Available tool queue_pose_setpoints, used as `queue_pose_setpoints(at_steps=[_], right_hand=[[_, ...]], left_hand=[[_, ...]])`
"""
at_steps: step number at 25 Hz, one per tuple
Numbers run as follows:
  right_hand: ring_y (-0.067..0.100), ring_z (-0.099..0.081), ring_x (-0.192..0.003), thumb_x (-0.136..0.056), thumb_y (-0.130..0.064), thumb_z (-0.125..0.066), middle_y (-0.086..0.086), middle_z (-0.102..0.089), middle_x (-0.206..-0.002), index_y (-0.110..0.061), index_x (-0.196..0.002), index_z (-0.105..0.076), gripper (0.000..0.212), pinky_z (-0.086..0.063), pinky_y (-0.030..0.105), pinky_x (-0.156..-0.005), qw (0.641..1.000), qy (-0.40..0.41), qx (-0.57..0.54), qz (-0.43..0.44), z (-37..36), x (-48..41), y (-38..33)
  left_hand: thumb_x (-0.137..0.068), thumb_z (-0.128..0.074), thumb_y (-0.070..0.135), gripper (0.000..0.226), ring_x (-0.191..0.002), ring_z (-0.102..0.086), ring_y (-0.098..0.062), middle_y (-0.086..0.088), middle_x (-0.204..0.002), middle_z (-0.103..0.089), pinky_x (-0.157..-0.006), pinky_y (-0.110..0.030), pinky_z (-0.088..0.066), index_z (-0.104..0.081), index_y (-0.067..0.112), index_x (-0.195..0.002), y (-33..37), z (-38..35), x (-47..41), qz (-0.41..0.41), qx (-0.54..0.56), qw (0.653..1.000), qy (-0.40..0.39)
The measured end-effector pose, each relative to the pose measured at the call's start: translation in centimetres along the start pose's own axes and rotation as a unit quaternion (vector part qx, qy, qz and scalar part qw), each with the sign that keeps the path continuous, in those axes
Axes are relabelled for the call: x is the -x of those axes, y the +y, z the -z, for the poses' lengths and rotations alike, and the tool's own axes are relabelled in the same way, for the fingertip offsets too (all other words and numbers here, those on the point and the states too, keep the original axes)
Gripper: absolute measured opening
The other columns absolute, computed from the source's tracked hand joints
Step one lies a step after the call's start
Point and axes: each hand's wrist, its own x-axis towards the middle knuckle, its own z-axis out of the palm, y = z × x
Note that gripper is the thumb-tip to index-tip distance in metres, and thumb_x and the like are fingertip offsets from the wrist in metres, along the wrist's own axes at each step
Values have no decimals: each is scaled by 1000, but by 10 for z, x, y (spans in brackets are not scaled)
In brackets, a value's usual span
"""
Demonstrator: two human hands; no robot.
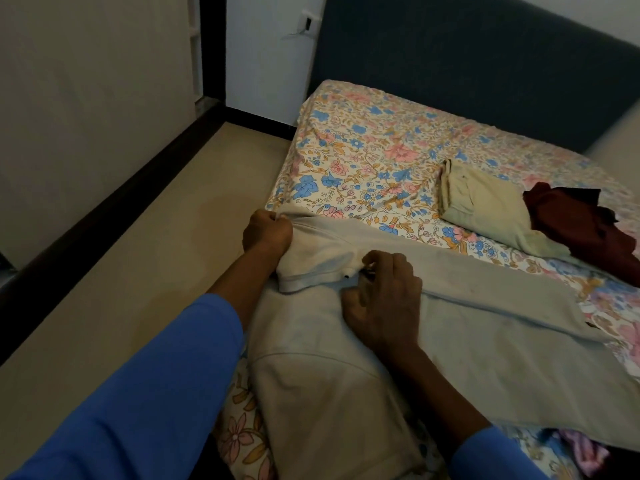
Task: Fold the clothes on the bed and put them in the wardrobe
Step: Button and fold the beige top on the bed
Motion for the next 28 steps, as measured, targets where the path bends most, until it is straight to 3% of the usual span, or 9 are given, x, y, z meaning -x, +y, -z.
queue_pose_setpoints(at_steps=[4,7,9,11,15,19,22,25,28], right_hand=[[16,-52,-91,-88,-48,-64,-2,-56,-107,-26,-119,-61,38,-50,36,-73,998,-58,19,1,1,-3,2],[19,-56,-94,-96,-43,-64,1,-58,-111,-23,-115,-71,28,-50,32,-63,995,-53,50,68,7,-14,-1],[17,-55,-96,-95,-40,-66,0,-59,-110,-20,-105,-74,24,-49,30,-62,998,-26,11,59,20,-22,2],[13,-50,-95,-89,-42,-67,-4,-58,-104,-17,-97,-72,27,-43,26,-62,998,-33,-21,53,37,-29,8],[20,-53,-105,-85,-40,-68,-1,-60,-114,-22,-120,-65,40,-44,30,-74,953,-251,73,156,49,-30,12],[21,-55,-101,-89,-28,-67,2,-65,-118,-24,-122,-70,33,-49,34,-75,953,-196,78,218,38,-29,12],[17,-62,-91,-94,-30,-63,-1,-72,-102,-24,-107,-73,18,-52,34,-72,982,-147,-56,107,36,-32,11],[14,-66,-70,-102,-35,-58,-6,-70,-77,-26,-88,-68,20,-54,34,-65,965,-156,-199,-64,33,-52,12],[13,-64,-70,-99,-32,-62,-5,-69,-75,-23,-82,-68,20,-49,32,-69,954,-149,-205,-163,19,-73,21]], left_hand=[[-84,-75,50,67,-120,-60,-30,-5,-135,-58,-98,-38,-52,-47,16,-134,-8,18,40,22,45,996,-79],[-83,-84,17,67,-111,-60,-25,-1,-125,-52,-77,-46,-61,-40,22,-133,-17,32,71,38,181,972,-146],[-82,-83,8,74,-111,-59,-28,-1,-125,-50,-76,-47,-62,-41,24,-140,-21,37,77,19,172,978,-119],[-72,-83,17,79,-111,-60,-31,-6,-129,-55,-86,-49,-61,-45,29,-140,-23,45,75,-28,84,994,-67],[-75,-77,25,66,-113,-60,-36,-15,-135,-49,-86,-32,-46,-52,30,-136,-17,54,88,-134,-233,958,-102],[-79,-75,25,63,-115,-56,-32,-12,-143,-35,-89,-30,-44,-50,32,-136,-5,59,108,-160,-254,935,-188],[-75,-81,12,65,-123,-53,-25,-2,-142,-44,-96,-35,-52,-58,34,-132,1,74,107,-204,-203,920,-267],[-75,-81,-6,62,-114,-66,-17,4,-127,-65,-96,-38,-59,-66,19,-129,8,77,95,-250,-27,911,-327],[-78,-81,-3,58,-104,-72,-20,-5,-115,-71,-89,-37,-62,-62,16,-130,8,47,68,-147,139,957,-209]])
